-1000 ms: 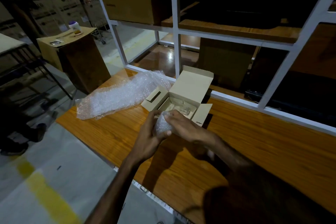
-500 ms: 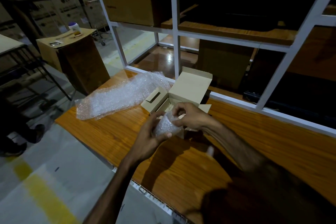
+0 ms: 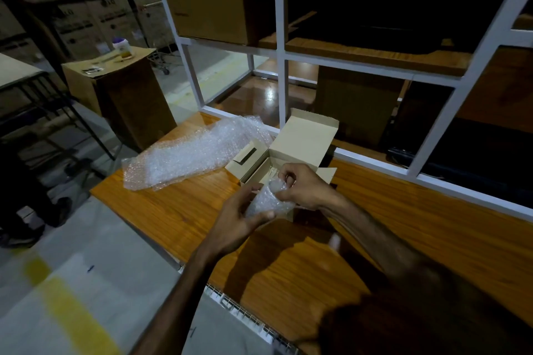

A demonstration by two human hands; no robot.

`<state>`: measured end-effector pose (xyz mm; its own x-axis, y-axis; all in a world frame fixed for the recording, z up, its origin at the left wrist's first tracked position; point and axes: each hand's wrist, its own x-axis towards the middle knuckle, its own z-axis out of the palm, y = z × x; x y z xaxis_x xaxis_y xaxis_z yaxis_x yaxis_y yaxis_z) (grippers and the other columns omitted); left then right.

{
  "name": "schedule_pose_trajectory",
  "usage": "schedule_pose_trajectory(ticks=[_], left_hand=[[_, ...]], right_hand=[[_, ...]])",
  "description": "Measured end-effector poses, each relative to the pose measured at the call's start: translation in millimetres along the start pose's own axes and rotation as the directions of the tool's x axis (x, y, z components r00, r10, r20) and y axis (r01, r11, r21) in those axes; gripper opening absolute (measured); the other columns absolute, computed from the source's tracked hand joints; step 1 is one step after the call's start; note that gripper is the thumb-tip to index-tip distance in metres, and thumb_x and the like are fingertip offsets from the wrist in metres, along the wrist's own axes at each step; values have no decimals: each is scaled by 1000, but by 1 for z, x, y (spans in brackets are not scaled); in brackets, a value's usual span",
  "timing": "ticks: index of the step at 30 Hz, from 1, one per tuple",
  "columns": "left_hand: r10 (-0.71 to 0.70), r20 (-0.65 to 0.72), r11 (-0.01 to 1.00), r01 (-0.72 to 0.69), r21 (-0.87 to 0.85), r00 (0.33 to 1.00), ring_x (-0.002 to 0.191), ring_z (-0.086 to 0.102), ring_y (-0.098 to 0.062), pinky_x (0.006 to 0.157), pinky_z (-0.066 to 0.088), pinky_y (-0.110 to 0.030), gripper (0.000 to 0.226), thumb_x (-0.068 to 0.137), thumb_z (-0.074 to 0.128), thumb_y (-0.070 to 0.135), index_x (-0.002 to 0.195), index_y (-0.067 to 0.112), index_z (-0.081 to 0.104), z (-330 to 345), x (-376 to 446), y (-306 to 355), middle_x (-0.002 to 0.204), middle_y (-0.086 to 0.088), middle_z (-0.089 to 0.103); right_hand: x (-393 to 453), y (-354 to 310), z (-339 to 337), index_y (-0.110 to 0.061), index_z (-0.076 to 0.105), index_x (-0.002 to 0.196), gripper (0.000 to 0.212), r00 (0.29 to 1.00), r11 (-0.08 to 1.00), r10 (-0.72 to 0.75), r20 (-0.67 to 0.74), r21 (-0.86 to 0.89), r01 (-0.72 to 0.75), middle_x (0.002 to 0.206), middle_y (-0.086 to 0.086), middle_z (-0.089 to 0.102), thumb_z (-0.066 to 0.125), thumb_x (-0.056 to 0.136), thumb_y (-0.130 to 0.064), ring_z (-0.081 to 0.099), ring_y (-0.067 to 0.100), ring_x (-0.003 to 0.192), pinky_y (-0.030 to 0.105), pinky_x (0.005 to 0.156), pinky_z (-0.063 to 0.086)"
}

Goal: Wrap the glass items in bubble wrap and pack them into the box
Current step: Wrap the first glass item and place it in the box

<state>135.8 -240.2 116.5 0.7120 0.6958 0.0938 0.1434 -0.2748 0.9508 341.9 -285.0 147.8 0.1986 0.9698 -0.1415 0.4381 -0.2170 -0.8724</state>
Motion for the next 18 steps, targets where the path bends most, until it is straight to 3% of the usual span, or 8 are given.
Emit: schedule_pose_trajectory(ticks=[3, 7, 11, 14, 18], left_hand=[[-6, 15, 1000, 6, 1, 1000, 119, 69, -20, 94, 63, -43, 49, 97, 73, 33, 142, 22, 57, 1, 1, 0, 133, -1, 67], [8, -42, 999, -7, 32, 999, 117, 69, -15, 93, 63, -44, 57, 95, 71, 47, 145, 25, 56, 0, 2, 3, 133, 4, 67], [7, -44, 999, -6, 34, 999, 120, 68, -18, 96, 60, -52, 58, 96, 68, 49, 147, 25, 55, -4, 3, 0, 135, 1, 67], [6, -47, 1000, -4, 27, 999, 121, 68, -17, 99, 60, -51, 49, 101, 67, 41, 146, 25, 56, -3, 4, 2, 135, 3, 68], [19, -36, 999, -18, 38, 999, 124, 67, -19, 101, 58, -52, 48, 102, 66, 39, 147, 26, 56, -4, 6, 5, 137, 2, 68]], right_hand=[[-5, -1, 2, -20, 60, 88, 23, 989, 996, -74, -126, -55, 67, 78, 4, 60, 83, 85, -17, 56, 17, 68, 37, 61, 47], [-16, 2, 2, -27, 75, 97, 4, 951, 972, -231, -204, -86, 218, 95, -19, 67, 76, 95, -24, 65, -2, 89, 27, 76, 56], [-21, 8, 6, -18, 76, 117, 40, 963, 954, -258, -80, -178, 241, 122, -13, 61, 49, 108, -45, 59, 1, 110, 29, 92, 52], [-27, 12, 14, -18, 70, 132, 77, 960, 938, -278, -29, -222, 265, 142, -15, 48, 29, 99, -75, 54, 6, 122, 26, 92, 50], [-24, 23, 15, -22, 63, 144, 81, 930, 892, -366, -29, -295, 342, 149, -17, 44, 53, 89, -81, 51, 4, 126, 22, 92, 50]])
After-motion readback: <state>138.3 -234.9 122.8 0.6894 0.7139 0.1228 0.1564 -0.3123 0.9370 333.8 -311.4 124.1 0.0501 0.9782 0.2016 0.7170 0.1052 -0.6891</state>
